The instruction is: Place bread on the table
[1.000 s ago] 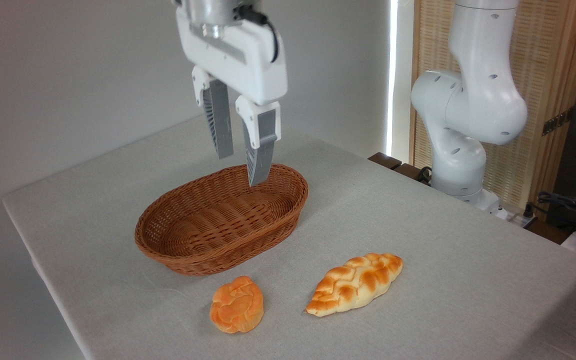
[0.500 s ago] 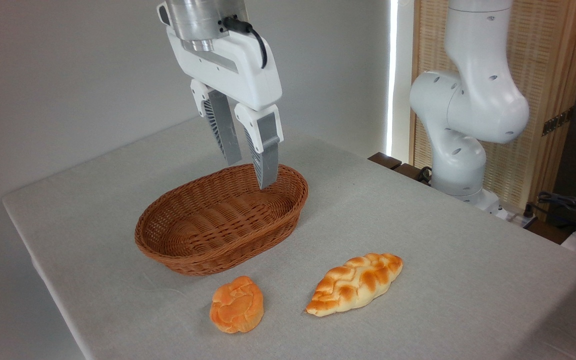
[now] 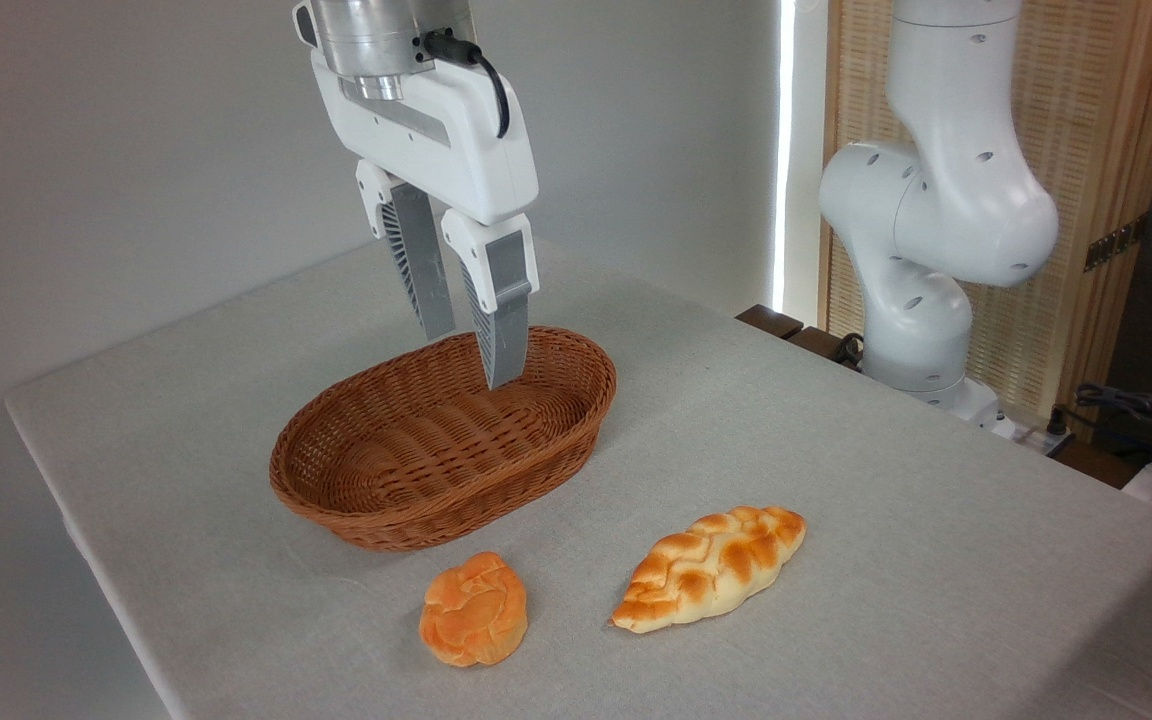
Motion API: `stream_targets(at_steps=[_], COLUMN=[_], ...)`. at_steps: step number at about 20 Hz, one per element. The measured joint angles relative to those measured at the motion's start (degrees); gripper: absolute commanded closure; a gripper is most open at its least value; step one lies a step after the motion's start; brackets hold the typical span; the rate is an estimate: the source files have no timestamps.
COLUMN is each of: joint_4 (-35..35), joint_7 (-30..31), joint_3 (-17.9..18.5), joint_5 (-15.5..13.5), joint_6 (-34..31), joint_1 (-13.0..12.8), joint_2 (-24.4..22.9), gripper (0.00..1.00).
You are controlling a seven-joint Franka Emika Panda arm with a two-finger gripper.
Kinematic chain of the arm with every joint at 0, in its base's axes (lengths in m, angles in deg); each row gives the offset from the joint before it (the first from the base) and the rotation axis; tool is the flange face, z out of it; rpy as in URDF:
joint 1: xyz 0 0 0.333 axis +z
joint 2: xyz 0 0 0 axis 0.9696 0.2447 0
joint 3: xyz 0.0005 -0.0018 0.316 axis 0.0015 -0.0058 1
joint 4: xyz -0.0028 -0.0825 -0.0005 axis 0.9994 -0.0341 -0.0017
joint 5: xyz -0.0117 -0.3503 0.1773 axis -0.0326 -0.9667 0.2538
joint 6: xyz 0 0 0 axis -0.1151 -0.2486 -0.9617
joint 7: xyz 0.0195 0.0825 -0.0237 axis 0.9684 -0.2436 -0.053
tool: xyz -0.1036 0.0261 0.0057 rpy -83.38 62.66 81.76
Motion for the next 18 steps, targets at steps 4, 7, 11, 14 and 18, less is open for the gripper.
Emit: stream_targets(at_steps=[4,7,11,14,18], joint_4=[0.2,0.3,0.3,0.4,0.4], joint_7=[0.0,0.0,0.0,0.0,0.0], joint_3=[0.0,-0.5,-3.6,-3.9,-4.0], joint_5=[0.0,0.0,0.0,0.0,0.0], joint_6=[0.3,0.3,0.3,-0.3,-2.0], joint_1=[0.0,0.5,3.6,3.8,3.8], joint_2=[0.0,0.0,0.0,0.0,0.0], gripper=[0.00,0.00,0.00,0.00,0.00])
